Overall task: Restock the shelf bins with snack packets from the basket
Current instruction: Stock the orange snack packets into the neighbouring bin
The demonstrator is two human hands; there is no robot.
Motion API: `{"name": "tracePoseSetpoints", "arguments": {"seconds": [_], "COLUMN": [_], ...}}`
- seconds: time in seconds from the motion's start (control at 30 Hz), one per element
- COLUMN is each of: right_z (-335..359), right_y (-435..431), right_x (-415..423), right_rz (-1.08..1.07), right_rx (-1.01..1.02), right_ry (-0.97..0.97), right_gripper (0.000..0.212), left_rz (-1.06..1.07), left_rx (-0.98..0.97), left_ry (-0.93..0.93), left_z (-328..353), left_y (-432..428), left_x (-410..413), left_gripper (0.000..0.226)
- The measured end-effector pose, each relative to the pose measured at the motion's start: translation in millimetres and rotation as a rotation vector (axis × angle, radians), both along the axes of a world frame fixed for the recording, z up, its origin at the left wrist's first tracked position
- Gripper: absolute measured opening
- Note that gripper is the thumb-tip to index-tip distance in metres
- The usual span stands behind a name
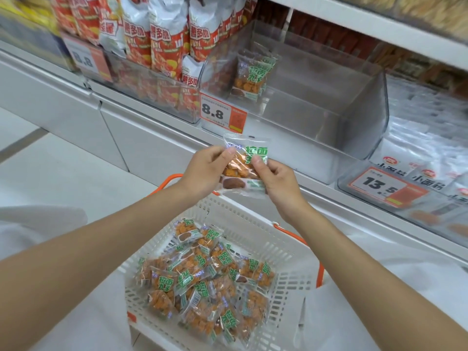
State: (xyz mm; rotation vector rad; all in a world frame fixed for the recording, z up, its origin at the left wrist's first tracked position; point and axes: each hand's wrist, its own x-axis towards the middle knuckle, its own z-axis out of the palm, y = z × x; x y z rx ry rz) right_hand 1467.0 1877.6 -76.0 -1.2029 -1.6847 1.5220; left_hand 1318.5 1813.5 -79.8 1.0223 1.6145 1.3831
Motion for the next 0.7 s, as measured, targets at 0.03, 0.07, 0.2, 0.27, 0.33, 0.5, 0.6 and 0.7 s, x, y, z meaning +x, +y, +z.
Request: {"name": "tracePoseSetpoints", "arguments": {"seconds": [0.03, 0.07, 0.2, 0.27, 0.33, 0.5, 0.6, 0.7], "right_z": [0.9, 2.9, 25.2, 49.0, 76.3, 89.7, 66.3, 47.5], "right_y": [0.9, 1.9, 16.9, 31.5, 50.6, 123.1, 161.3, 180.2], "right_x": [0.7, 1.2, 0.9, -2.1, -9.7, -45.1, -66.7, -83.8], "right_rz": [0.038, 0.079, 0.185, 0.165, 0.116, 0.037, -0.009, 0.005], "right_rx": [0.002, 0.028, 0.222, 0.348, 0.450, 0.455, 0.302, 0.243], "right_ry": [-0.002, -0.019, -0.044, -0.029, 0.014, -0.059, -0.141, -0.214], "right_gripper": [0.025, 0.022, 0.016, 0.014, 0.013, 0.017, 0.016, 0.010], "left_rz": [0.032, 0.040, 0.031, 0.039, 0.049, 0.047, -0.064, -0.151], "left_rx": [0.020, 0.034, 0.159, 0.265, 0.328, 0.189, 0.014, -0.086], "left_ry": [-0.054, -0.103, 0.191, 0.425, 0.636, 0.700, 0.548, 0.488], "left_z": [3.5, 7.2, 32.5, 60.8, 90.0, 117.6, 98.4, 79.4], "left_y": [1.4, 2.9, 15.6, 28.0, 47.6, 119.4, 158.5, 179.0], "left_x": [-1.5, -3.5, -18.3, -27.5, -37.5, -62.0, -80.6, -89.9], "left_gripper": [0.026, 0.024, 0.018, 0.019, 0.026, 0.025, 0.044, 0.043]}}
